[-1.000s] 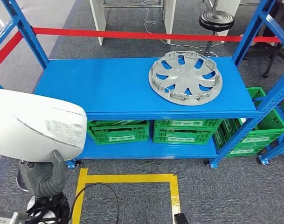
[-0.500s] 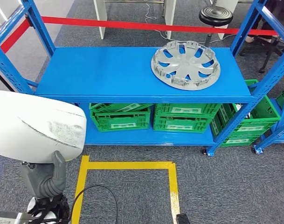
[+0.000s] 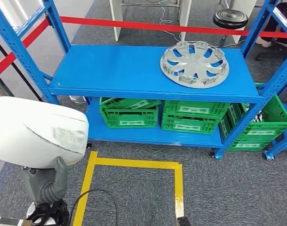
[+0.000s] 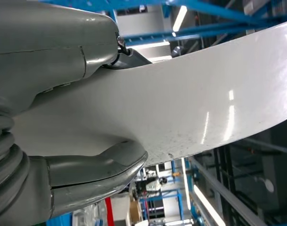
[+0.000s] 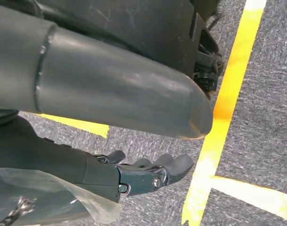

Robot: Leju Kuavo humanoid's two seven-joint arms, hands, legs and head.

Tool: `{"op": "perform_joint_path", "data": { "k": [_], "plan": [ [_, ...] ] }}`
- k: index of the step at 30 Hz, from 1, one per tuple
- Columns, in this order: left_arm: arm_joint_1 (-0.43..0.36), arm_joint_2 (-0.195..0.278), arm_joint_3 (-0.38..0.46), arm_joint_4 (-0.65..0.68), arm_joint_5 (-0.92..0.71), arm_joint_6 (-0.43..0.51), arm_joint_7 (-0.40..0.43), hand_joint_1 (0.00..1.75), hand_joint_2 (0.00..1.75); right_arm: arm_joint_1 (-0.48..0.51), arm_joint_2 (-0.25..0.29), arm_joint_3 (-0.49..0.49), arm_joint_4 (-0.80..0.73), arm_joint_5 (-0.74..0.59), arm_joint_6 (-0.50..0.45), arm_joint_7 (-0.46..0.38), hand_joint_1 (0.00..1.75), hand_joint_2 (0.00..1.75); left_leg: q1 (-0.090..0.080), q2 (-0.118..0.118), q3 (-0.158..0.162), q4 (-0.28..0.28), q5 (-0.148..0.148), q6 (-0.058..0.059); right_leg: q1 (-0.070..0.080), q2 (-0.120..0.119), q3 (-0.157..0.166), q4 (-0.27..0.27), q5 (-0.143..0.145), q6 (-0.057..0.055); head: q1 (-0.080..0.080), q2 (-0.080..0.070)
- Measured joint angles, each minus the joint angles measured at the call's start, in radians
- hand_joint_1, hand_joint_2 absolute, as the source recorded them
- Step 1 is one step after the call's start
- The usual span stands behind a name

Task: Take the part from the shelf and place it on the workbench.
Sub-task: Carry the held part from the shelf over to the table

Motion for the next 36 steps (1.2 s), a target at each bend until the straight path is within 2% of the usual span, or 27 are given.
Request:
{"op": "perform_joint_path", "data": {
  "k": [1, 3, 4, 5, 6, 7, 8, 9, 10, 11, 12, 13, 14, 16, 17, 18, 19, 20, 21, 23, 25, 26, 27, 29, 31, 34, 36],
  "plan": [
    [0.0, 0.0, 0.0, 0.0, 0.005, -0.005, 0.0, 1.75, 1.75, 0.0, 0.0, 0.0, 0.0, -0.002, 0.01, 0.0, 0.0, 0.0, -0.005, 0.01, 0.009, -0.023, 0.001, 0.007, 0.002, -0.009, -0.002, 0.001, 0.001, 0.006, 0.0, 0.0],
    [0.0, 0.001, 0.0, -0.001, 0.013, -0.016, 0.0, 1.75, 1.75, -0.001, 0.0, -0.002, 0.0, -0.008, 0.028, -0.002, 0.0, 0.0, -0.008, 0.0, 0.008, -0.039, -0.003, 0.019, 0.004, -0.026, -0.004, 0.002, 0.001, 0.018, 0.0, 0.0],
    [0.001, 0.002, 0.0, -0.001, 0.017, -0.022, 0.0, 1.75, 1.75, -0.002, 0.0, -0.003, 0.0, -0.01, 0.036, -0.004, 0.0, 0.0, -0.006, -0.01, 0.008, -0.048, -0.003, 0.025, 0.003, -0.017, -0.008, 0.006, -0.004, 0.024, 0.001, 0.0],
    [0.0, 0.001, 0.0, -0.001, 0.021, -0.028, 0.0, 1.75, 1.75, -0.004, -0.001, -0.004, -0.001, -0.011, 0.04, -0.006, 0.0, 0.0, -0.002, -0.02, 0.008, -0.056, -0.002, 0.032, 0.002, 0.005, -0.017, 0.021, -0.018, 0.029, 0.002, 0.0],
    [0.0, 0.001, 0.0, -0.001, 0.026, -0.033, 0.0, 1.75, 1.75, -0.004, -0.001, -0.004, -0.001, -0.011, 0.043, -0.008, 0.0, 0.0, 0.001, -0.029, 0.007, -0.064, 0.002, 0.039, 0.0, 0.034, -0.037, 0.057, -0.042, 0.033, 0.004, 0.0],
    [0.0, 0.0, 0.0, -0.001, 0.03, -0.038, 0.0, 1.75, 1.75, -0.004, -0.001, -0.004, -0.001, -0.011, 0.045, -0.009, 0.0, 0.0, 0.001, -0.038, 0.003, -0.065, 0.006, 0.044, -0.002, 0.066, -0.067, 0.116, -0.073, 0.035, 0.006, 0.0],
    [0.0, -0.001, 0.0, -0.001, 0.032, -0.041, 0.0, 1.75, 1.75, -0.002, -0.001, -0.004, -0.001, -0.01, 0.046, -0.009, 0.0, 0.0, 0.001, -0.048, -0.001, -0.065, 0.009, 0.048, -0.003, 0.084, -0.103, 0.188, -0.103, 0.036, 0.007, 0.0],
    [0.002, -0.002, 0.0, -0.001, 0.033, -0.044, 0.0, 1.75, 1.75, 0.0, -0.001, -0.005, 0.0, -0.01, 0.046, -0.009, 0.0, 0.0, 0.0, -0.06, -0.005, -0.064, 0.012, 0.049, -0.003, 0.092, -0.137, 0.255, -0.123, 0.036, 0.008, 0.0],
    [0.006, -0.002, 0.0, -0.001, 0.032, -0.046, 0.0, 1.75, 1.75, 0.003, -0.002, -0.005, 0.0, -0.01, 0.046, -0.009, 0.0, 0.0, -0.001, -0.073, -0.008, -0.063, 0.014, 0.05, -0.003, 0.095, -0.159, 0.295, -0.126, 0.037, 0.008, 0.0],
    [0.009, -0.002, 0.0, -0.001, 0.031, -0.047, 0.0, 1.75, 1.75, 0.005, -0.002, -0.005, 0.0, -0.01, 0.045, -0.009, 0.0, 0.0, -0.002, -0.086, -0.009, -0.062, 0.016, 0.049, -0.003, 0.096, -0.163, 0.295, -0.108, 0.037, 0.008, 0.0],
    [0.012, -0.002, 0.0, -0.001, 0.029, -0.048, 0.0, 1.75, 1.75, 0.006, -0.002, -0.005, 0.0, -0.01, 0.044, -0.009, 0.0, 0.0, -0.002, -0.1, -0.01, -0.061, 0.018, 0.047, -0.003, 0.1, -0.148, 0.255, -0.073, 0.035, 0.008, 0.0],
    [0.015, -0.002, 0.0, -0.003, 0.027, -0.048, 0.0, 1.75, 1.75, 0.007, -0.002, -0.005, 0.0, -0.011, 0.043, -0.009, 0.0, 0.0, -0.002, -0.113, -0.011, -0.06, 0.02, 0.045, -0.005, 0.116, -0.12, 0.189, -0.03, 0.033, 0.008, 0.0],
    [0.017, -0.002, 0.0, -0.006, 0.025, -0.048, 0.0, 1.75, 1.75, 0.007, -0.002, -0.006, 0.001, -0.011, 0.043, -0.008, 0.0, 0.0, -0.003, -0.126, -0.014, -0.056, 0.021, 0.041, -0.007, 0.146, -0.091, 0.121, 0.001, 0.029, 0.008, 0.0],
    [0.021, -0.004, -0.001, -0.014, 0.022, -0.048, 0.0, 1.75, 1.75, 0.007, -0.002, -0.006, 0.002, -0.012, 0.042, -0.008, 0.0, 0.0, -0.002, -0.149, -0.027, -0.048, 0.026, 0.032, -0.011, 0.196, -0.055, 0.036, 0.022, 0.023, 0.007, 0.0],
    [0.024, -0.004, -0.001, -0.018, 0.021, -0.048, 0.0, 1.75, 1.75, 0.007, -0.002, -0.006, 0.002, -0.012, 0.04, -0.009, 0.0, 0.0, -0.001, -0.161, -0.035, -0.045, 0.031, 0.025, -0.011, 0.203, -0.051, 0.027, 0.018, 0.019, 0.007, 0.0],
    [0.027, -0.004, -0.002, -0.023, 0.019, -0.047, 0.0, 1.75, 1.75, 0.008, -0.002, -0.007, 0.002, -0.012, 0.037, -0.013, 0.0, 0.0, 0.002, -0.173, -0.042, -0.044, 0.036, 0.017, -0.011, 0.192, -0.05, 0.024, 0.02, 0.014, 0.007, 0.0],
    [0.032, -0.005, -0.002, -0.027, 0.017, -0.046, 0.0, 1.75, 1.75, 0.008, -0.002, -0.007, 0.002, -0.013, 0.034, -0.018, 0.0, 0.0, 0.002, -0.172, -0.048, -0.041, 0.037, 0.011, -0.011, 0.179, -0.05, 0.024, 0.024, 0.008, 0.008, 0.0],
    [0.036, -0.004, -0.002, -0.032, 0.016, -0.043, 0.0, 1.75, 1.75, 0.009, -0.001, -0.009, 0.002, -0.016, 0.032, -0.024, 0.0, 0.0, 0.001, -0.155, -0.057, -0.029, 0.028, 0.005, -0.013, 0.166, -0.051, 0.022, 0.028, 0.002, 0.005, 0.0],
    [0.038, -0.004, -0.002, -0.036, 0.015, -0.04, 0.0, 1.75, 1.75, 0.01, -0.001, -0.01, 0.002, -0.02, 0.031, -0.03, 0.0, 0.0, 0.0, -0.129, -0.07, 0.0, 0.007, 0.0, -0.015, 0.153, -0.052, 0.02, 0.032, -0.003, 0.002, 0.0],
    [0.04, -0.003, -0.002, -0.04, 0.011, -0.034, 0.0, 1.75, 1.75, 0.012, -0.001, -0.013, 0.002, -0.023, 0.018, -0.036, 0.0, 0.0, 0.003, -0.078, -0.116, 0.116, -0.063, -0.01, -0.016, 0.128, -0.054, 0.019, 0.035, -0.007, -0.004, 0.0],
    [0.043, -0.003, -0.002, -0.041, 0.008, -0.028, 0.0, 1.75, 1.75, 0.016, -0.001, -0.014, 0.002, -0.014, -0.005, -0.036, 0.0, 0.0, 0.011, -0.066, -0.154, 0.226, -0.108, -0.019, -0.016, 0.106, -0.057, 0.019, 0.035, -0.007, -0.004, 0.0],
    [0.046, -0.003, -0.002, -0.042, 0.006, -0.025, 0.0, 1.75, 1.75, 0.017, -0.001, -0.014, 0.003, -0.01, -0.016, -0.035, 0.0, 0.0, 0.015, -0.065, -0.152, 0.237, -0.105, -0.022, -0.016, 0.098, -0.058, 0.02, 0.035, -0.007, -0.005, 0.0],
    [0.049, -0.003, -0.002, -0.044, 0.006, -0.021, 0.0, 1.75, 1.75, 0.016, -0.001, -0.014, 0.003, -0.008, -0.028, -0.032, 0.0, 0.0, 0.018, -0.064, -0.131, 0.208, -0.084, -0.024, -0.016, 0.092, -0.058, 0.02, 0.035, -0.007, -0.004, 0.0],
    [0.052, -0.003, -0.002, -0.05, 0.003, -0.013, 0.0, 1.75, 1.75, 0.013, -0.001, -0.014, 0.002, -0.006, -0.06, -0.027, 0.0, 0.0, 0.02, -0.062, -0.051, 0.073, -0.027, -0.023, -0.016, 0.085, -0.056, 0.021, 0.034, -0.002, -0.004, 0.0],
    [0.054, -0.002, -0.003, -0.057, 0.002, -0.006, 0.0, 1.75, 1.75, 0.008, 0.0, -0.014, 0.002, -0.009, -0.087, -0.029, 0.0, 0.0, 0.017, -0.06, 0.0, -0.029, -0.005, -0.016, -0.013, 0.083, -0.06, 0.024, 0.035, 0.008, -0.004, 0.0],
    [0.061, -0.001, -0.003, -0.066, 0.002, -0.001, 0.0, 1.75, 1.75, 0.003, 0.0, -0.017, 0.002, -0.021, -0.093, -0.037, 0.0, 0.0, 0.014, -0.059, -0.001, -0.046, -0.007, 0.002, -0.014, 0.083, -0.069, 0.024, 0.037, 0.028, -0.003, 0.0],
    [0.063, -0.002, -0.003, -0.072, 0.002, 0.0, 0.0, 1.75, 1.75, 0.002, 0.0, -0.022, 0.002, -0.033, -0.087, -0.043, 0.0, 0.0, 0.016, -0.058, -0.002, -0.052, -0.002, 0.018, -0.016, 0.087, -0.088, 0.055, 0.012, 0.036, -0.001, 0.0]
  ]
}}
